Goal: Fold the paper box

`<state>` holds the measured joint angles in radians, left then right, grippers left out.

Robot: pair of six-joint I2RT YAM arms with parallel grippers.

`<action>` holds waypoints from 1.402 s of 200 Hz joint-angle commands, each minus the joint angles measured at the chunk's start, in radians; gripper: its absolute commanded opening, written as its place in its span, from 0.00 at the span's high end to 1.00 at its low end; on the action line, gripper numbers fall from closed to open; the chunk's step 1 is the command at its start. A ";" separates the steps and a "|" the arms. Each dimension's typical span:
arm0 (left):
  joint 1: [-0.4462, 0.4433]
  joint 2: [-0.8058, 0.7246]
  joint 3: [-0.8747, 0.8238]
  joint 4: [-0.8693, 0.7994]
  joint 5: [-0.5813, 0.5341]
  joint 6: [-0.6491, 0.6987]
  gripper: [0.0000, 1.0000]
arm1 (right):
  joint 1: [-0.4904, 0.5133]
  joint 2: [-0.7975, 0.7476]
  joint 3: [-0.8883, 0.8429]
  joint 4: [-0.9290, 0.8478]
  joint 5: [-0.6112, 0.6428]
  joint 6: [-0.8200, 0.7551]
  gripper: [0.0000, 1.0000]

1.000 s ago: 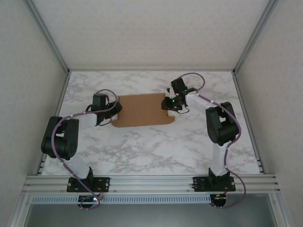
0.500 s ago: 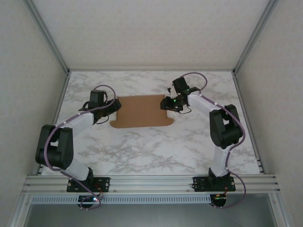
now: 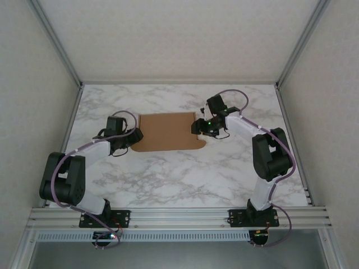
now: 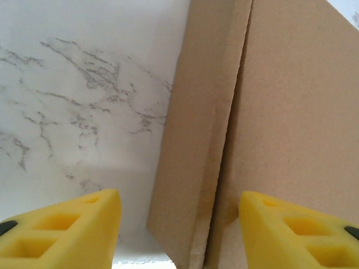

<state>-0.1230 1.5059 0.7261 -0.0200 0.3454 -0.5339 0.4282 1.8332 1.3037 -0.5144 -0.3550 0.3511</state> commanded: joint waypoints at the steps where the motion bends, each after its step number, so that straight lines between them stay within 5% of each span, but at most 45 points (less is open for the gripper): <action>1: -0.007 -0.009 -0.008 0.000 0.013 0.020 0.43 | -0.003 0.017 -0.004 0.013 -0.026 -0.006 0.45; 96: -0.018 0.112 -0.017 -0.047 -0.104 0.020 0.53 | 0.022 0.177 0.040 -0.110 0.198 -0.070 0.59; 174: -0.067 0.191 -0.023 -0.111 -0.214 -0.035 0.64 | 0.022 0.179 0.014 -0.131 0.194 -0.083 0.74; 234: -0.069 0.143 0.022 -0.122 -0.160 0.011 0.66 | 0.010 0.091 -0.015 -0.056 0.034 -0.058 0.72; 280: -0.068 -0.012 0.085 -0.031 -0.073 0.099 0.49 | -0.048 -0.059 -0.014 0.021 -0.042 0.026 0.55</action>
<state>-0.1875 1.5536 0.7837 -0.0048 0.2451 -0.5072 0.4168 1.8690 1.2995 -0.5079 -0.3489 0.3271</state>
